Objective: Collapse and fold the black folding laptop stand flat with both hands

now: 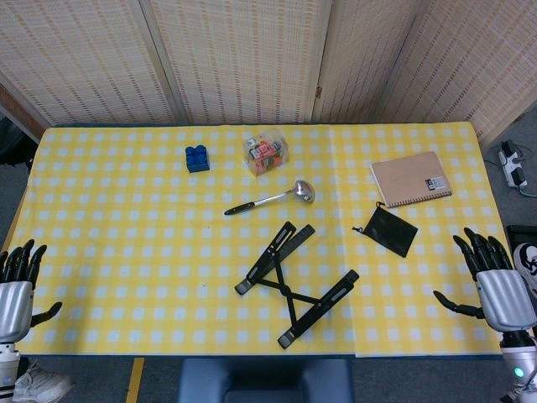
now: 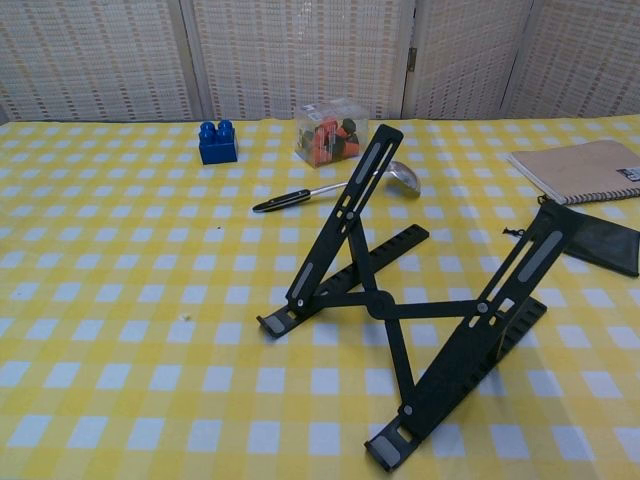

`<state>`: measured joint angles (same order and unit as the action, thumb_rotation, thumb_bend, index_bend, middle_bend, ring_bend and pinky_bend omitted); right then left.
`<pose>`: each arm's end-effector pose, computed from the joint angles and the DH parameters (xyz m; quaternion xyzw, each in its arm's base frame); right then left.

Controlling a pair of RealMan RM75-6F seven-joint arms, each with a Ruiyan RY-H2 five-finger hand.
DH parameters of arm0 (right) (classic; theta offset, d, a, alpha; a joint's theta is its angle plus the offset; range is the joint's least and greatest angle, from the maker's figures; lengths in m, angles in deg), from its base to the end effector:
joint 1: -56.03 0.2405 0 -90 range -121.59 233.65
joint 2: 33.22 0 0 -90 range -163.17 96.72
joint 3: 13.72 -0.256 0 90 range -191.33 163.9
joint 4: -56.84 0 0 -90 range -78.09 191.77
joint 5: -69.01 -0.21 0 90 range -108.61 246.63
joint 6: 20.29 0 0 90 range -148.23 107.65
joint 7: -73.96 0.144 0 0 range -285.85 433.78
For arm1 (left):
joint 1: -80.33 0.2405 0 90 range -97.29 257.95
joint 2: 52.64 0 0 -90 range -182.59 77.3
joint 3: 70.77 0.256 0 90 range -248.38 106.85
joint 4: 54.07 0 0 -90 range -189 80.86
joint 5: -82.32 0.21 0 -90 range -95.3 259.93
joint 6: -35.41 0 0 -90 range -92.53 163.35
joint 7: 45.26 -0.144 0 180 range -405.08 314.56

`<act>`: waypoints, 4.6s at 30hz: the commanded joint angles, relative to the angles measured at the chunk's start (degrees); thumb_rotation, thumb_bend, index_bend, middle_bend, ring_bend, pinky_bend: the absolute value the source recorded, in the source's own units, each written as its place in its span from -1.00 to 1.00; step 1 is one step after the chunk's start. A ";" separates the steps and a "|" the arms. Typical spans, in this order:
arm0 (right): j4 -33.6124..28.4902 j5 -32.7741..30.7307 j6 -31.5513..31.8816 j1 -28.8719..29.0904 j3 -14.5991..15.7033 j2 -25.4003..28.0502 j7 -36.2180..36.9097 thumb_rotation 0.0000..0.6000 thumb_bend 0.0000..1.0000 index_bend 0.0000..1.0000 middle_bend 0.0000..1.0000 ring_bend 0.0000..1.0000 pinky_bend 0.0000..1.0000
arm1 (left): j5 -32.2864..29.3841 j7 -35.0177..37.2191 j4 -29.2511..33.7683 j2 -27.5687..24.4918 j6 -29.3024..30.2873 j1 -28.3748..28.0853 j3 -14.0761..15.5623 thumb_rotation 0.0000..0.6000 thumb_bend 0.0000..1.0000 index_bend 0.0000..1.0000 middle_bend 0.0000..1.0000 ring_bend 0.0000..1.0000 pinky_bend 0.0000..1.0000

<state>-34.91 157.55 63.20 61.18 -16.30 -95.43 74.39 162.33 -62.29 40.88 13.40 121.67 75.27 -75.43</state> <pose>-0.3109 -0.1817 0.1640 0.6206 -0.3747 0.3782 0.5757 -0.3087 0.1869 0.1563 -0.5950 -0.3346 -0.3160 0.6588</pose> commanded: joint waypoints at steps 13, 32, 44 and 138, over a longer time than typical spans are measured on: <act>0.25 1.23 -0.74 0.41 1.03 0.23 3.63 0.14 -0.49 -1.00 -1.00 -1.00 -1.00 | 0.94 0.75 -0.07 -0.36 0.08 0.29 0.80 1.00 -0.67 -0.90 -0.92 -1.00 -1.00; -0.03 4.87 -12.11 7.17 3.61 -0.36 9.03 0.15 -0.49 -1.00 -1.00 -1.00 -1.00 | 2.34 1.63 1.41 -1.61 -0.45 0.25 1.65 1.00 -0.67 -0.88 -0.91 -1.00 -1.00; 1.60 9.78 -24.83 17.35 6.33 -4.44 21.68 0.14 -0.49 -1.00 -1.00 -1.00 -1.00 | 2.46 0.97 2.58 -2.28 -0.15 0.81 2.14 1.00 -0.67 -0.88 -0.90 -1.00 -1.00; 2.89 20.70 -20.38 47.72 13.86 -16.33 58.30 0.53 -0.49 -1.00 -1.00 -0.85 -1.00 | 3.77 1.33 2.14 -2.37 -0.17 1.05 2.63 1.00 -0.67 -0.88 -0.90 -0.97 -1.00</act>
<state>-31.87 178.49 42.31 109.12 -2.37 -111.89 133.12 166.10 -60.97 43.04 11.02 121.49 76.33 -72.79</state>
